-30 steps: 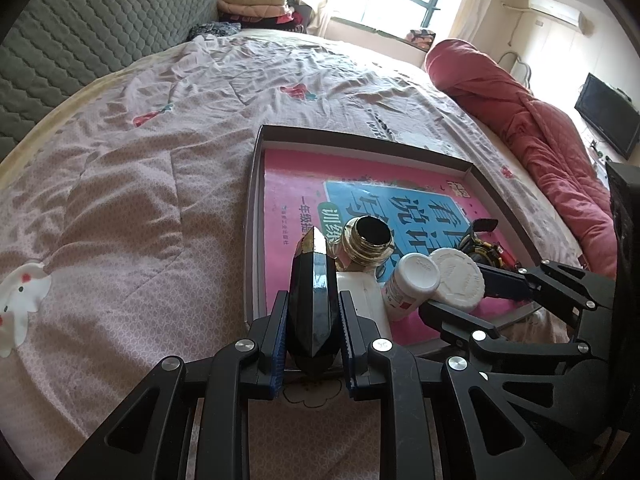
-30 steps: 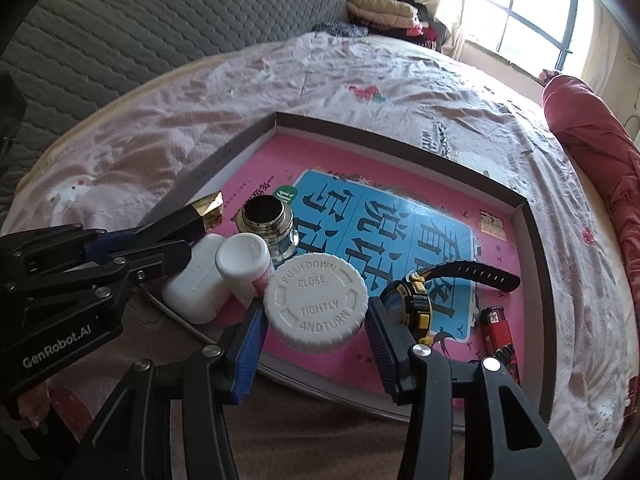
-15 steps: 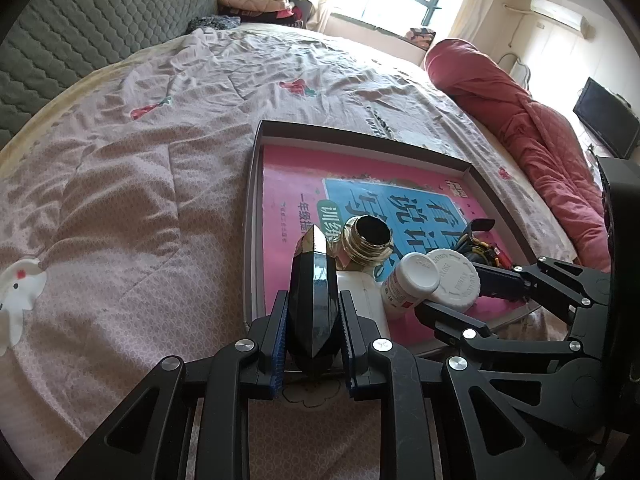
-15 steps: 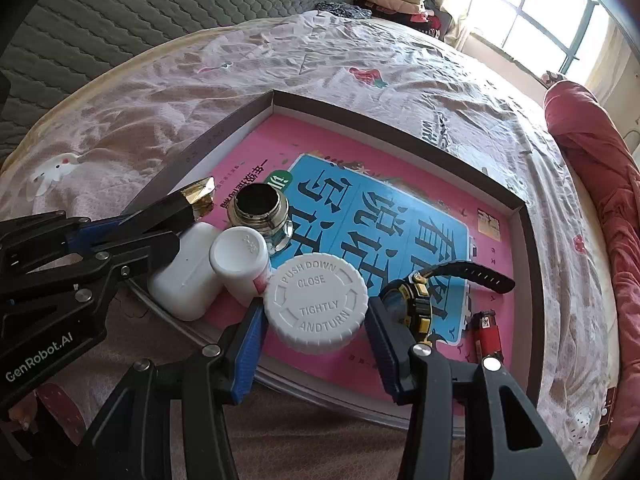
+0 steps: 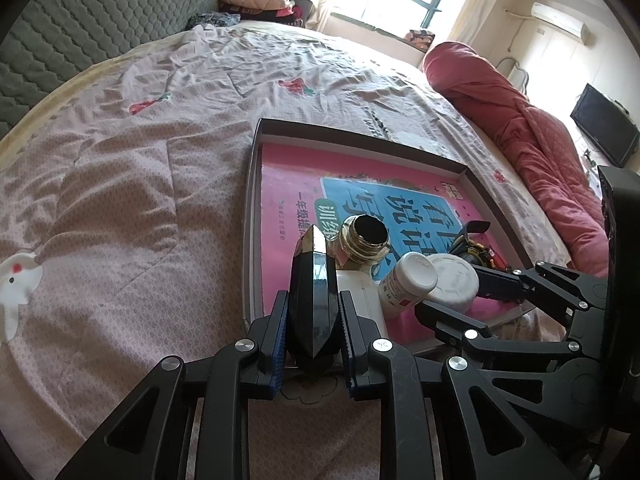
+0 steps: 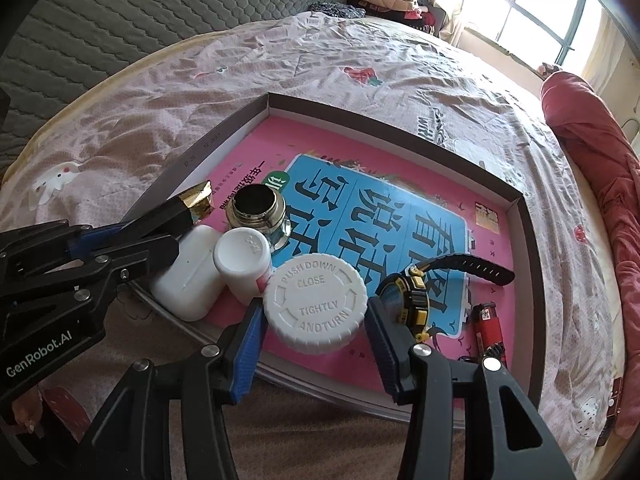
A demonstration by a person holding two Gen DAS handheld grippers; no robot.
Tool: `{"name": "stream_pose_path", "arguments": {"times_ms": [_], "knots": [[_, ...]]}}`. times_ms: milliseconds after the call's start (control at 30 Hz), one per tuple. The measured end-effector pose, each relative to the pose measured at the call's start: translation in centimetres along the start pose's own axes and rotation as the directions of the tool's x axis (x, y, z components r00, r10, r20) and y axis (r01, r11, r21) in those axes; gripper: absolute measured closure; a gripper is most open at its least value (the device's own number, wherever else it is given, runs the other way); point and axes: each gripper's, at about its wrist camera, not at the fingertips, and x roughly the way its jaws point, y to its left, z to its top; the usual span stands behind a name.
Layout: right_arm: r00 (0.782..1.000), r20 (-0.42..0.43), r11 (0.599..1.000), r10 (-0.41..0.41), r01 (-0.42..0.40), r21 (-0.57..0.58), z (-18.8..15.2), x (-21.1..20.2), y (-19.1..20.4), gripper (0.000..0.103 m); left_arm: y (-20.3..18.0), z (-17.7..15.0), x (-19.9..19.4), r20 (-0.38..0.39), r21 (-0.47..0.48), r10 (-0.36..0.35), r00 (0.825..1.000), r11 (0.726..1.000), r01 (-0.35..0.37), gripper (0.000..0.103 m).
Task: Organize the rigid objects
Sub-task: 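Lower the white cap beside the pill bottle with the right gripper while the left lowers the black tube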
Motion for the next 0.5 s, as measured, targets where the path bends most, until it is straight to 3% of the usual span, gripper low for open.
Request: {"name": "stream_pose_path", "arguments": {"times_ms": [500], "knots": [[0.998, 0.067, 1.000, -0.010, 0.008, 0.027, -0.7, -1.9, -0.2, 0.049, 0.3, 0.0, -0.3, -0.003, -0.012, -0.020, 1.000, 1.000, 0.020, 0.080]]}}
